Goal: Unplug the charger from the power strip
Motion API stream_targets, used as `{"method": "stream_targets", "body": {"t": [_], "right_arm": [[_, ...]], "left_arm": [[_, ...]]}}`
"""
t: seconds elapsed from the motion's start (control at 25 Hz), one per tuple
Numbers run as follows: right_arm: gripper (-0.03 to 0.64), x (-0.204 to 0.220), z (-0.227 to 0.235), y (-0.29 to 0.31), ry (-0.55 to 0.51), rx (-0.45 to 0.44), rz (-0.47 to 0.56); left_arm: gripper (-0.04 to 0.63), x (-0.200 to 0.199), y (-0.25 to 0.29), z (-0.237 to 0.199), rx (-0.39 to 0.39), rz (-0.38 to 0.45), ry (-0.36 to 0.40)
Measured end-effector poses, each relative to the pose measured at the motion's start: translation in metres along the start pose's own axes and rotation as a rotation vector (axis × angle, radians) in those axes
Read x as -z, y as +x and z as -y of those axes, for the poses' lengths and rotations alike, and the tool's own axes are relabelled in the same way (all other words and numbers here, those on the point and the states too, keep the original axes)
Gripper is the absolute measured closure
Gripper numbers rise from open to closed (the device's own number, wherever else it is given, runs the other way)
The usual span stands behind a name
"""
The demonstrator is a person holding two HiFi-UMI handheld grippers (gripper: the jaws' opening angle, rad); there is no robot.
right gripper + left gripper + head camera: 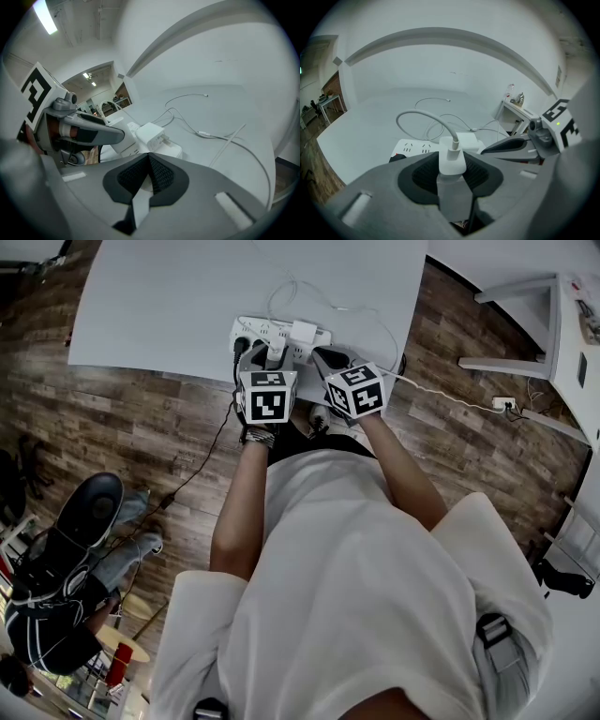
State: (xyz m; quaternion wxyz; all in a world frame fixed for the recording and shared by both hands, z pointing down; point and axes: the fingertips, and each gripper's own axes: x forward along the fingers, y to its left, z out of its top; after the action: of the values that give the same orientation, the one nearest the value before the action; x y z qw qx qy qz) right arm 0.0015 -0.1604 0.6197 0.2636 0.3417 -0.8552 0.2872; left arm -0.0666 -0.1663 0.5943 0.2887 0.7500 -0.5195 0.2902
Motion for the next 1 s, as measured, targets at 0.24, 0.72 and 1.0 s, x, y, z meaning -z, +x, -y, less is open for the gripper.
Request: {"method": "stream_targets", "body": {"t": [0.24, 0.72, 1.0], "right_arm": [[0.615, -0.0001, 0.0003, -0.0001, -0.003, 0.001, 0.006], [0.615, 0.0018, -0.0005, -0.0024, 0.002, 0.003, 0.016], [0.615, 0.0018, -0.0001, -0.0022, -0.001, 0.004, 0.016]], "left_arm": [[0.449, 0.0001, -0.0011, -0.0025, 0.032, 0.007, -0.082], [0.449, 0.0023, -0.0024, 0.0022, -0.006, -0.015, -0.001], [0.449, 0.0008, -0.0023, 0.0032, -0.021, 0.0, 0.025]]}}
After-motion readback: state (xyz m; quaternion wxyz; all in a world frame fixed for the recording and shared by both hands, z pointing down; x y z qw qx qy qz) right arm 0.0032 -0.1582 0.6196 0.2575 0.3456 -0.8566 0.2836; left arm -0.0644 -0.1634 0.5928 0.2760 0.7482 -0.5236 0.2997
